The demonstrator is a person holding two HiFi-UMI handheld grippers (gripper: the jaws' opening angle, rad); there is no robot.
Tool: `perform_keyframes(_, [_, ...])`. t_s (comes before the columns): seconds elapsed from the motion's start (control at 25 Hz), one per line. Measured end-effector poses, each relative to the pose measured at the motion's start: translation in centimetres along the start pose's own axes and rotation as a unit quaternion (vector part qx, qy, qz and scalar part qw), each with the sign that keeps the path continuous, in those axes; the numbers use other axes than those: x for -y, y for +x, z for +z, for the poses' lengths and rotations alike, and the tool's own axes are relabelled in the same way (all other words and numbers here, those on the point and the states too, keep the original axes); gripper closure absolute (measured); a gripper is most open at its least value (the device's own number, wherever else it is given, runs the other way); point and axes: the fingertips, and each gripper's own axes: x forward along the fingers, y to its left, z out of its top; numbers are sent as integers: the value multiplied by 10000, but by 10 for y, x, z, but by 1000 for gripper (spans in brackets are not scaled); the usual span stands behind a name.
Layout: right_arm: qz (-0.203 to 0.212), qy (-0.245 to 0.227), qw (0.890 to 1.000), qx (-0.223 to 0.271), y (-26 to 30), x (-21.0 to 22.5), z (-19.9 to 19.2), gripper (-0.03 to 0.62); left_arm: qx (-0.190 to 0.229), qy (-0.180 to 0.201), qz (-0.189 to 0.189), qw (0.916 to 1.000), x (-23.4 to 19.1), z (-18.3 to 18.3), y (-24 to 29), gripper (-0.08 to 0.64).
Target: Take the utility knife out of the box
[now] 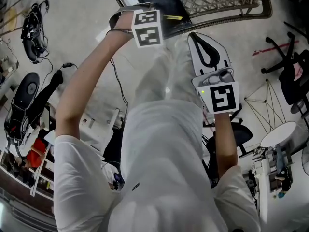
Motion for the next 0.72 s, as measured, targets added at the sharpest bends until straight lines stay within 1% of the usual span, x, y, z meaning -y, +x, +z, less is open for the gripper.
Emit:
perform_keyframes(0.24, [-80,-126,9998,147,-10,-13,16,592,228,-274,257,9990,3,1,-35,503])
perform_keyframes(0.52, [-134,-313,9990,294,-25,-35,39,592,619,-644,550,9945,14,3,-83,503])
perform_keyframes(0.6, [-125,-384,9985,364,-27,-42,46,592,713,-824,690,9916,18,-2,-98,505])
perform_keyframes(0.72, [-122,-535,9975,447,-32,-45,57,592,987,-1315,935,9819,24,-2,-116,503])
